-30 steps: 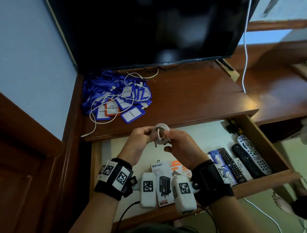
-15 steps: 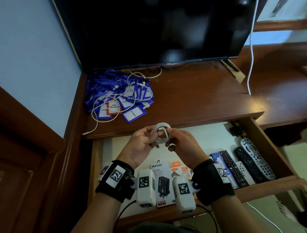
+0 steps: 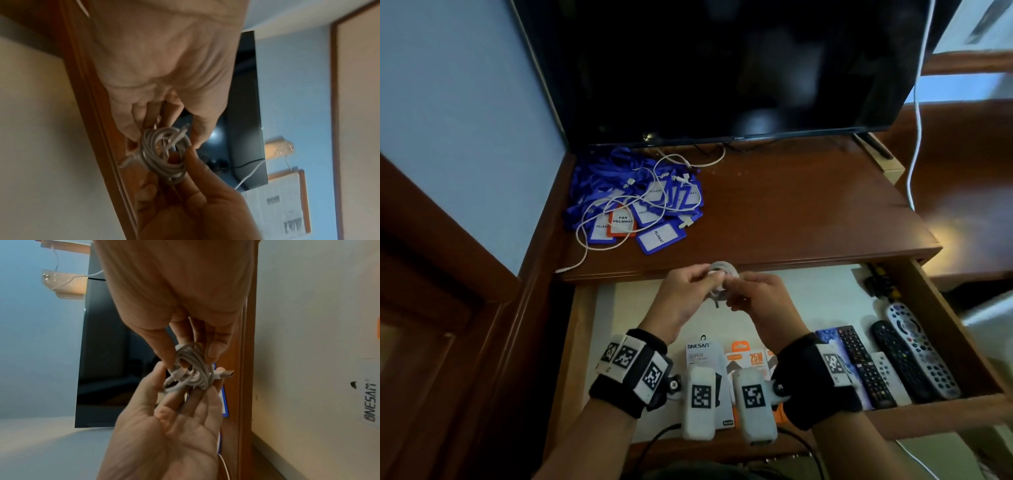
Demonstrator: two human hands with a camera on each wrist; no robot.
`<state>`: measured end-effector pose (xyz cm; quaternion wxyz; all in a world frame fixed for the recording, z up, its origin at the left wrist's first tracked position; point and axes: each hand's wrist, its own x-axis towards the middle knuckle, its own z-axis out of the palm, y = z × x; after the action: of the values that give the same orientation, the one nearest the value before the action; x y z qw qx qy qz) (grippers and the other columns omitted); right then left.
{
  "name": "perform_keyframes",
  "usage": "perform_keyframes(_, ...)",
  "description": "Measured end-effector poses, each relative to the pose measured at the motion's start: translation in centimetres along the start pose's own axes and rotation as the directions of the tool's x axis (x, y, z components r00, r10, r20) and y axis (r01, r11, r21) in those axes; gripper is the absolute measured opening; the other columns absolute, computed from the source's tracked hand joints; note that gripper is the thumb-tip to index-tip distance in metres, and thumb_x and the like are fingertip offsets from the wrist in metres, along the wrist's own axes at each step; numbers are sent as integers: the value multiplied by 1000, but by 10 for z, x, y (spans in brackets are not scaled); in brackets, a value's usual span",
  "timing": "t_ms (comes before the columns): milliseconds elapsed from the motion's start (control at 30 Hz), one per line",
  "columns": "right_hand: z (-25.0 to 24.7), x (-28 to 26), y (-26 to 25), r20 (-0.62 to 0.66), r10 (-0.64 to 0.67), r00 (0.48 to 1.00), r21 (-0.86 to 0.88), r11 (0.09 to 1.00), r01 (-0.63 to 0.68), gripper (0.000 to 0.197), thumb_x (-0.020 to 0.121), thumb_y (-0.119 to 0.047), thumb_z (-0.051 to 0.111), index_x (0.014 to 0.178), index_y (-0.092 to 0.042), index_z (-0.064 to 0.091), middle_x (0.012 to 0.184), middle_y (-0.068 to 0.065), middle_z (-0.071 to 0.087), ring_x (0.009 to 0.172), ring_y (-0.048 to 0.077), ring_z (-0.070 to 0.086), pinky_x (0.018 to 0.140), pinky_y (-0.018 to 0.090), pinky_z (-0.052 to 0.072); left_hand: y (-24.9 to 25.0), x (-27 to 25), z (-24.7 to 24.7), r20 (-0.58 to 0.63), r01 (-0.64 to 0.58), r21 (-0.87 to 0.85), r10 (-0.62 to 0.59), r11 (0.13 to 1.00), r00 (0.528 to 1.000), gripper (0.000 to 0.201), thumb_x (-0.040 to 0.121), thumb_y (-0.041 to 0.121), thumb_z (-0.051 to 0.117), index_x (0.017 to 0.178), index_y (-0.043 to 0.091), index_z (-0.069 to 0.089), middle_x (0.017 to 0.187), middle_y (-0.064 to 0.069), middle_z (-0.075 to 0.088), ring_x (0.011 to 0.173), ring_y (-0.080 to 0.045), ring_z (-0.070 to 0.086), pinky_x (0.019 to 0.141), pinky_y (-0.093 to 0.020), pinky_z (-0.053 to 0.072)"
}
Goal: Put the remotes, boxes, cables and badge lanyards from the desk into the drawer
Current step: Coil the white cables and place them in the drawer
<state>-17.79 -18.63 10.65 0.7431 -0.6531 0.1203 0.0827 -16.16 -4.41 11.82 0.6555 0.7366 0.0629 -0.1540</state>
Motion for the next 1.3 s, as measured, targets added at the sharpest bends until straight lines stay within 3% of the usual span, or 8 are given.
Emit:
perform_keyframes(167,-21,2,-2,29,20,999,129,991,-23,22,90,-8,59,74,5,66,64,15,59,53,21,49,53,29,39,-2,-7,13,11,-86,128,85,988,996,23,97,14,52,113,17,69,105,-5,71,94,-11,68,82,-23,56)
perform_keyframes(333,-33,12,3,110,111,988,244,960,-136,25,92,-13,57,75,2,66,68,13,59,54,23,49,55,31,41,-10,-17,25,-115,-40,-102,28,994,993,30,98,17,51,125,8,60,120,-1,64,102,-10,66,84,-19,54)
perform_keyframes(600,-10,8,19,477,184,859,-153,980,-125,27,92,-19,60,87,6,70,75,14,62,62,21,54,55,28,46,-29,-33,-16,-276,65,-98,-90,993,957,15,90,28,62,86,16,71,69,1,69,56,-2,61,55,-12,47)
perform_keyframes(833,28,21,25,509,337,792,-485,872,-59,37,91,-36,62,89,0,72,80,12,70,64,18,58,59,25,45,-60,-38,-79,-69,252,144,-244,957,967,21,88,29,67,96,11,71,77,-1,70,68,-7,64,66,-19,51)
perform_keyframes(900,40,35,27,470,344,813,-547,836,-38,36,91,-37,62,91,-3,72,81,10,71,64,16,57,59,26,44,-76,-32,-103,-37,285,375,-293,882,955,20,82,37,72,85,17,73,79,1,72,76,-11,66,75,-30,52)
perform_keyframes(1033,74,75,30,391,331,859,-656,754,9,30,90,-31,62,93,-1,69,78,6,67,65,16,54,57,26,41,-102,-14,-136,8,275,820,-491,502,871,34,80,44,71,79,10,69,86,-4,69,82,-18,65,75,-33,52)
perform_keyframes(1167,123,114,27,398,220,891,-666,737,115,11,88,-18,64,87,-7,68,79,8,61,66,21,52,53,24,38,-114,-4,-145,41,125,952,-519,279,854,28,81,32,71,73,7,60,85,-12,68,79,-26,67,65,-33,52)
perform_keyframes(1300,175,143,26,463,171,870,-754,593,284,39,88,-22,66,123,-5,58,120,12,58,107,25,56,89,31,47,-134,-1,-157,141,-48,978,-474,202,869,23,72,22,74,62,14,55,64,-3,58,56,-20,59,56,-30,55)
